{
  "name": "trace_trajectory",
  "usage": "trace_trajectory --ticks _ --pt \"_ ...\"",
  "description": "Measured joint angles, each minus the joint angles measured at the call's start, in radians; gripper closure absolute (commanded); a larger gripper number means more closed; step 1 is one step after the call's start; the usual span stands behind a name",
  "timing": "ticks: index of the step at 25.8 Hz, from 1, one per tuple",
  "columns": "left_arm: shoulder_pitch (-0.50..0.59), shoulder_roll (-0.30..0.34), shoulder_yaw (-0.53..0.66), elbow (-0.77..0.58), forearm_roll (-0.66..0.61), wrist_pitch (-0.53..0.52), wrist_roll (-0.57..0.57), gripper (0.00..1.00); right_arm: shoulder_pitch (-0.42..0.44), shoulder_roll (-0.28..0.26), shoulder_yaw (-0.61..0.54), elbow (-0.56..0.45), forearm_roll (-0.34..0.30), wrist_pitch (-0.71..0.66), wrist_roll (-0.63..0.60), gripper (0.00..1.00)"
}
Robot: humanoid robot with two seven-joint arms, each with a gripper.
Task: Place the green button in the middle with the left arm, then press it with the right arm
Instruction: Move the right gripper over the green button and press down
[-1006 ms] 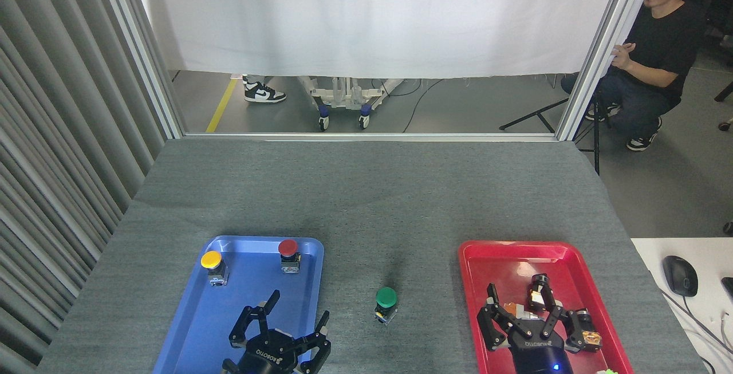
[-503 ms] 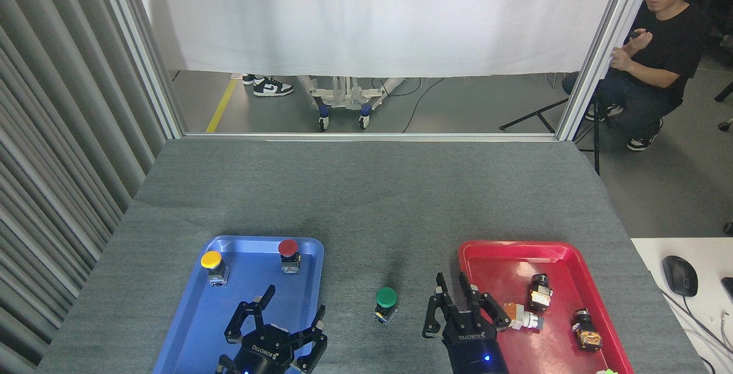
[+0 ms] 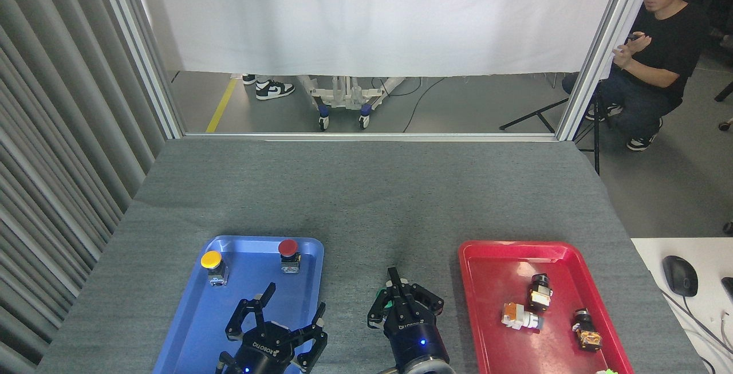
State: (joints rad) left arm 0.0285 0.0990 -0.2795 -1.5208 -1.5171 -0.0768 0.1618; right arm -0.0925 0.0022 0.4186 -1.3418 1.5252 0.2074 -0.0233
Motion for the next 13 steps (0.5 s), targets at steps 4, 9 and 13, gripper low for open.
trace_trajectory --ticks 4,9,13 --pt "-0.004 -0.001 0.0 0.003 0.0 -0.002 0.001 0.0 -0.017 0.015 0.018 0.054 0.014 0.013 0.001 0.87" --pt "-0.005 0.0 0.0 0.016 0.001 -0.002 0.002 0.0 -0.022 0.023 0.027 0.11 0.023 0.026 0.002 0.86" --pt "-0.005 0.001 0.0 0.02 0.002 -0.002 0.003 0.0 -0.024 0.022 0.028 0.148 0.023 0.031 -0.001 0.86"
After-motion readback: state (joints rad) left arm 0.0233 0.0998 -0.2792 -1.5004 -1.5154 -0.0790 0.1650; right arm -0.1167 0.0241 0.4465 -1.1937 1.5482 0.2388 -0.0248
